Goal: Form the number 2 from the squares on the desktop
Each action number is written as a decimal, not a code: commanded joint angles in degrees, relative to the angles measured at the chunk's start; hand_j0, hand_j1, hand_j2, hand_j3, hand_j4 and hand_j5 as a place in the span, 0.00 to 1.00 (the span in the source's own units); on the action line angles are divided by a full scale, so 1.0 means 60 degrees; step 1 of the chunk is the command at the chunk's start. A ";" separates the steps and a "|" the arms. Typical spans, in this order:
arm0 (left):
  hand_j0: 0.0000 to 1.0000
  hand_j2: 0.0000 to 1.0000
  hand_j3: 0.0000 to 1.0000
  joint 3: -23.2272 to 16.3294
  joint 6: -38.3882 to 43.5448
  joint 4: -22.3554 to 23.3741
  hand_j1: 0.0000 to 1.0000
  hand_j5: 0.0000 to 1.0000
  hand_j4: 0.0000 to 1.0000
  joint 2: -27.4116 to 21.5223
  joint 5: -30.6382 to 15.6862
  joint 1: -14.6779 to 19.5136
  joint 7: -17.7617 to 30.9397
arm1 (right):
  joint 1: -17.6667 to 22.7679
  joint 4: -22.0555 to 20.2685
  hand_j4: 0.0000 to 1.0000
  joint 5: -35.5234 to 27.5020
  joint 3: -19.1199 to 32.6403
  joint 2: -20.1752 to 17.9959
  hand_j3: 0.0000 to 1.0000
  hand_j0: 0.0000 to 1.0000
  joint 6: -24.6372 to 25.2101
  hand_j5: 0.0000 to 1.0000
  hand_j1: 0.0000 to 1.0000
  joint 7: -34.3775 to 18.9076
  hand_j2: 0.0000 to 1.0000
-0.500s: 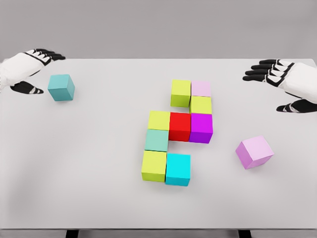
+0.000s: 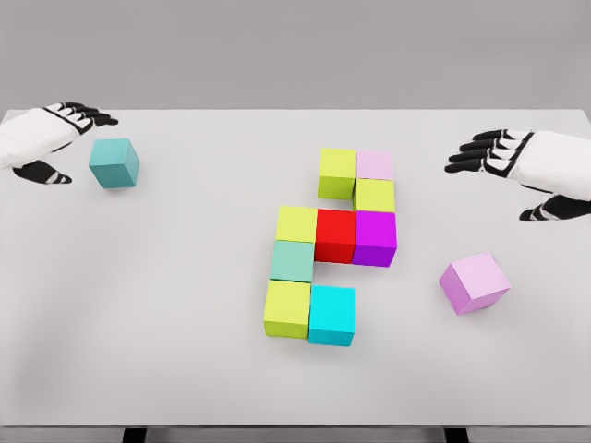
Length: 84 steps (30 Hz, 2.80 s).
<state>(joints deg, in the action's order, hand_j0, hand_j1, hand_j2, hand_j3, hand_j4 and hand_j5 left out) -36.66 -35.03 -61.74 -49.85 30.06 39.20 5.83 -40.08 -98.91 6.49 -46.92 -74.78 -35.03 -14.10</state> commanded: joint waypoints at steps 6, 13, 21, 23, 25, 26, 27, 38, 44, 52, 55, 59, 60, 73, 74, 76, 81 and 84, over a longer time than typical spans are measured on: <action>1.00 1.00 1.00 -0.0174 0.0005 0.0021 1.00 1.00 1.00 -0.0203 0.0205 0.0205 0.0010 | 0.0044 -0.0375 1.00 0.1306 0.0114 0.0056 1.00 1.00 0.0005 1.00 1.00 -0.2236 1.00; 1.00 1.00 1.00 -0.1682 0.0005 0.0021 1.00 1.00 1.00 -0.0408 0.0323 0.1333 0.0186 | 0.0073 -0.0317 1.00 0.1877 -0.0442 0.0671 1.00 1.00 0.0005 1.00 1.00 -0.2265 1.00; 1.00 1.00 1.00 -0.2590 0.0005 0.0006 1.00 1.00 1.00 -0.0540 0.0674 0.2168 0.0215 | -0.0015 -0.0170 1.00 0.2288 -0.1131 0.0730 1.00 1.00 0.0005 1.00 1.00 -0.2280 1.00; 1.00 1.00 1.00 -0.2664 0.0005 0.0006 1.00 1.00 1.00 -0.0525 0.0674 0.2300 0.0215 | -0.0015 -0.0170 1.00 0.2332 -0.1145 0.0730 1.00 1.00 0.0005 1.00 1.00 -0.2294 1.00; 1.00 1.00 1.00 -0.2708 0.0005 0.0006 1.00 1.00 1.00 -0.0525 0.0660 0.2315 0.0215 | 0.0000 -0.0170 1.00 0.2346 -0.1219 0.0759 1.00 1.00 0.0005 1.00 1.00 -0.2294 1.00; 1.00 1.00 1.00 -0.2722 0.0005 0.0021 1.00 1.00 1.00 -0.0510 0.0601 0.2329 0.0186 | 0.0000 -0.0170 1.00 0.2522 -0.1233 0.0876 1.00 1.00 0.0005 1.00 1.00 -0.2294 1.00; 1.00 1.00 1.00 -0.2737 0.0005 0.0079 1.00 1.00 1.00 -0.0496 0.0543 0.2329 0.0157 | 0.0000 -0.0141 1.00 0.2595 -0.1262 0.0978 1.00 1.00 0.0005 1.00 1.00 -0.2294 1.00; 1.00 1.00 1.00 -0.2956 0.0005 0.1090 1.00 1.00 1.00 0.0383 0.0235 0.2592 0.0200 | 0.0043 0.0255 1.00 0.2888 -0.1365 0.1257 1.00 1.00 0.0005 1.00 1.00 -0.2294 1.00; 1.00 1.00 1.00 -0.3777 0.0005 0.1105 1.00 1.00 1.00 0.0369 0.0909 0.3120 0.0215 | 0.0044 0.0255 1.00 0.3079 -0.1555 0.1433 1.00 1.00 0.0005 1.00 1.00 -0.2309 1.00; 1.00 1.00 1.00 -0.3792 0.0005 0.1105 1.00 1.00 1.00 0.0544 0.1875 0.3267 0.0405 | 0.0014 0.0196 0.75 0.3181 -0.1468 0.1389 0.75 0.75 0.0005 0.75 0.75 -0.3100 0.75; 1.00 1.00 1.00 -0.3777 0.0005 0.1120 1.00 1.00 1.00 0.0617 0.2022 0.3355 0.0405 | 0.0000 0.0196 0.71 0.3152 -0.1424 0.1374 0.71 0.71 0.0005 0.71 0.71 -0.3129 0.71; 1.00 1.00 1.00 -0.3777 0.0005 0.1237 1.00 1.00 1.00 0.0779 0.2110 0.3384 0.0405 | -0.0044 0.0138 0.68 0.3064 -0.1395 0.1345 0.68 0.68 0.0005 0.68 0.68 -0.3129 0.68; 1.00 1.00 1.00 -0.3792 0.0005 0.1237 1.00 1.00 1.00 0.0779 0.2139 0.3384 0.0405 | -0.0030 0.0021 0.68 0.3064 -0.1395 0.1316 0.68 0.68 0.0005 0.68 0.68 -0.3129 0.68; 1.00 1.00 1.00 -0.3792 0.0005 0.1764 1.00 1.00 1.00 0.1160 0.2374 0.3399 0.0420 | -0.0103 -0.0390 0.67 0.2098 -0.1204 0.1316 0.67 0.67 0.0005 0.67 0.67 -0.3100 0.67; 1.00 1.00 1.00 -0.3792 0.0005 0.1764 1.00 1.00 1.00 0.1160 0.2374 0.3399 0.0420 | -0.0088 -0.0390 0.67 0.1951 -0.1219 0.1330 0.67 0.67 0.0005 0.67 0.67 -0.3100 0.67; 1.00 1.00 1.00 -0.3909 0.0005 0.1764 1.00 1.00 1.00 0.1160 0.2374 0.3413 0.0420 | -0.0088 -0.0390 0.67 0.1834 -0.1248 0.1389 0.67 0.67 0.0005 0.67 0.67 -0.3056 0.67; 1.00 1.00 1.00 -0.3909 0.0005 0.1764 1.00 1.00 1.00 0.1218 0.2374 0.3399 0.0610 | -0.0015 -0.0404 0.68 0.1351 -0.1336 0.1564 0.68 0.68 0.0005 0.68 0.68 -0.3041 0.68; 1.00 1.00 1.00 -0.3924 0.0005 0.1910 1.00 1.00 1.00 0.1218 0.2374 0.3399 0.0611 | -0.0015 -0.0404 0.69 0.1277 -0.1424 0.1799 0.69 0.69 0.0005 0.69 0.69 -0.3041 0.69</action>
<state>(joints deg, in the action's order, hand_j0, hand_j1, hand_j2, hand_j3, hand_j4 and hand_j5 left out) -60.28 -35.04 -50.70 -42.54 44.51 59.59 9.39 -40.17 -101.32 15.04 -55.24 -64.79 -35.14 -32.31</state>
